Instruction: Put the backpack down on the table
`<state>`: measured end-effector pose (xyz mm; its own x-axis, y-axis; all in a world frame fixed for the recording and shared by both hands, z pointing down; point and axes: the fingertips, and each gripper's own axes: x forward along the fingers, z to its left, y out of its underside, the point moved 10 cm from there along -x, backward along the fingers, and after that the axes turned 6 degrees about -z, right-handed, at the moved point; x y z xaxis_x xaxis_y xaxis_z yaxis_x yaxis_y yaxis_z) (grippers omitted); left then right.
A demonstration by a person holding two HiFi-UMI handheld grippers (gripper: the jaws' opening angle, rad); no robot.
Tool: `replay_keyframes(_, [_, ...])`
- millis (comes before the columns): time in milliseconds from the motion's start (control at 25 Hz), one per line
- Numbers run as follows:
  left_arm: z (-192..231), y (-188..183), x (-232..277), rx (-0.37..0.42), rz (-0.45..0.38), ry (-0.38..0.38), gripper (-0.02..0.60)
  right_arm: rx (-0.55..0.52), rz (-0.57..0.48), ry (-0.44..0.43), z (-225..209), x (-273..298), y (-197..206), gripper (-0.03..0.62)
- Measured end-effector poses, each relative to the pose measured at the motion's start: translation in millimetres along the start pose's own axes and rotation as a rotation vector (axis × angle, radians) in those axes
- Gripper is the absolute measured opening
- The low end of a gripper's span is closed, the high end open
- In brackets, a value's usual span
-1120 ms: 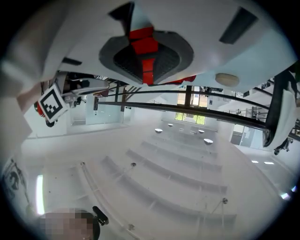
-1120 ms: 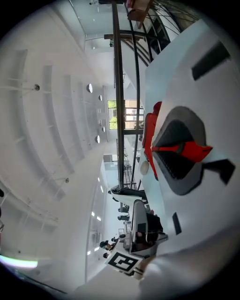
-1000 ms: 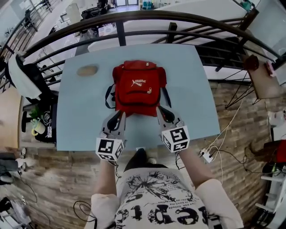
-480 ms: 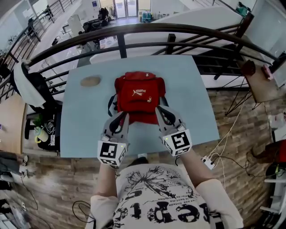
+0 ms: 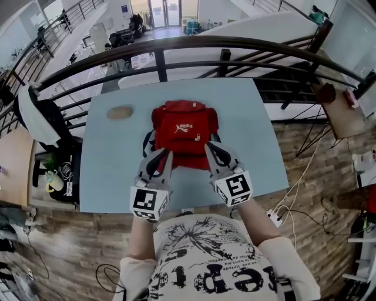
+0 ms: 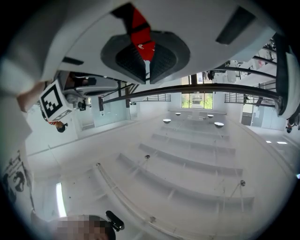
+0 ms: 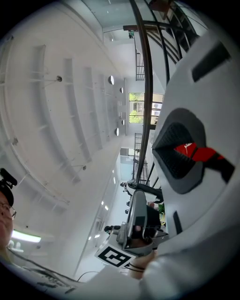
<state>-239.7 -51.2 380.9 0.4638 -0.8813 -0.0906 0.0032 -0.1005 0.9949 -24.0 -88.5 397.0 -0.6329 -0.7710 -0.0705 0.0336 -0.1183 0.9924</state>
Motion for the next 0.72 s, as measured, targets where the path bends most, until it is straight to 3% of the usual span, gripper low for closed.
replay_keyframes(720, [20,6,22,-0.022,-0.014,0.011,0.026,-0.025,-0.023,0.009,-11,18,-4,-0.009])
